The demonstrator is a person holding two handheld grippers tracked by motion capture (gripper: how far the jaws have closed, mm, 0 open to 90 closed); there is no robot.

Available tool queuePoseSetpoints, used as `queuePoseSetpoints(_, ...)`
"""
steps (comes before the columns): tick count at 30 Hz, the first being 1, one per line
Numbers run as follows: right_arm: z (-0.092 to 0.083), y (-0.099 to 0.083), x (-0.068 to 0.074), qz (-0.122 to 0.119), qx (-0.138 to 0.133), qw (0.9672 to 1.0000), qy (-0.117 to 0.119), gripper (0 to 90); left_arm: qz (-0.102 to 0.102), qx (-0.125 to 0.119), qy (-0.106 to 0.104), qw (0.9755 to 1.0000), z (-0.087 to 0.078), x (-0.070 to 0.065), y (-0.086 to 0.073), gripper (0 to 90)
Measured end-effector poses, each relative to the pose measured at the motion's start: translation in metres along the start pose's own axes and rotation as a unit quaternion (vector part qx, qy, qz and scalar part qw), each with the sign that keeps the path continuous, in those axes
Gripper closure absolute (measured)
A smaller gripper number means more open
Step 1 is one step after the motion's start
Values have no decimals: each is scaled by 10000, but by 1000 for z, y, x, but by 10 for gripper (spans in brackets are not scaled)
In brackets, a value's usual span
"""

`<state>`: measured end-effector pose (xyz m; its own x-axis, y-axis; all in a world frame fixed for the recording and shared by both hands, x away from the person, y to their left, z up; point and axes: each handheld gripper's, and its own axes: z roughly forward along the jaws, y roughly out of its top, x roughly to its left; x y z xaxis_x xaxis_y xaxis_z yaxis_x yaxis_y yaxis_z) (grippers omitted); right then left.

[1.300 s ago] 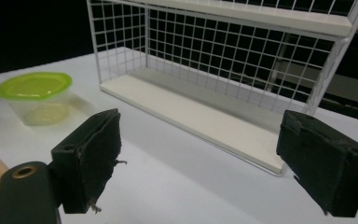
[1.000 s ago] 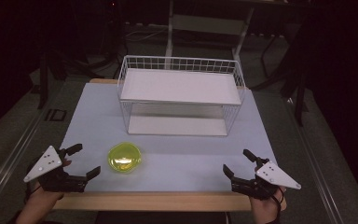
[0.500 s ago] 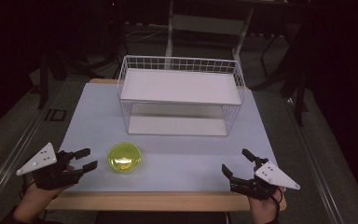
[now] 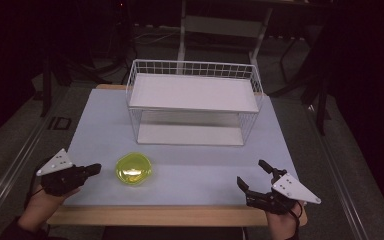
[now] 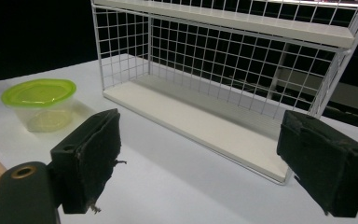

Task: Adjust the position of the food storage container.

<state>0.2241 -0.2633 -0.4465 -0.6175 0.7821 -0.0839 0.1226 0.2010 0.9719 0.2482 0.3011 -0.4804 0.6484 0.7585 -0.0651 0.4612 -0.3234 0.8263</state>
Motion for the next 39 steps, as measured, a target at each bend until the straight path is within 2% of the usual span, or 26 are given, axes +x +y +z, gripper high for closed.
queuePoseSetpoints(1, 0, 0, 0, -1, -1, 10000, 2, 133, -1, 166, -46, 9999, 7, 3, -1, 900)
queuePoseSetpoints(4, 0, 0, 1, -23, 3, 10000, 19, 134, -26, 401, -64, 9992, 17, 6, -2, 900)
queuePoseSetpoints(12, 0, 0, 0, 0, 12, 10000, 38, 134, 0, 770, -167, 9969, 41, 7, -3, 900)
queuePoseSetpoints(14, 0, 0, 0, 2, 16, 10000, 59, 134, 85, 920, -203, 9955, 50, 5, -3, 900)
queuePoseSetpoints(18, 0, 0, 0, 1, 11, 10000, 75, 135, 90, 885, -388, 9953, 57, 2, -1, 900)
queuePoseSetpoints(24, 0, 0, 0, 30, 26, 9999, 92, 136, 165, 999, -485, 9937, 66, -4, 0, 900)
queuePoseSetpoints(27, -1, 0, 0, 35, 11, 9999, 103, 136, 155, 1013, -618, 9928, 70, -8, 2, 900)
queuePoseSetpoints(31, 0, 0, 0, 39, 36, 9999, 117, 136, 251, 1084, -690, 9914, 77, -13, 4, 900)
queuePoseSetpoints(36, 0, 0, 0, 23, 39, 9999, 114, 136, 366, 1036, -887, 9900, 84, -24, 10, 900)
queuePoseSetpoints(37, 0, 0, 0, 23, 40, 9999, 111, 136, 456, 1096, -841, 9894, 86, -26, 11, 900)
queuePoseSetpoints(39, 0, 0, 0, 35, 42, 9999, 122, 136, 425, 1177, -779, 9891, 87, -26, 11, 899)
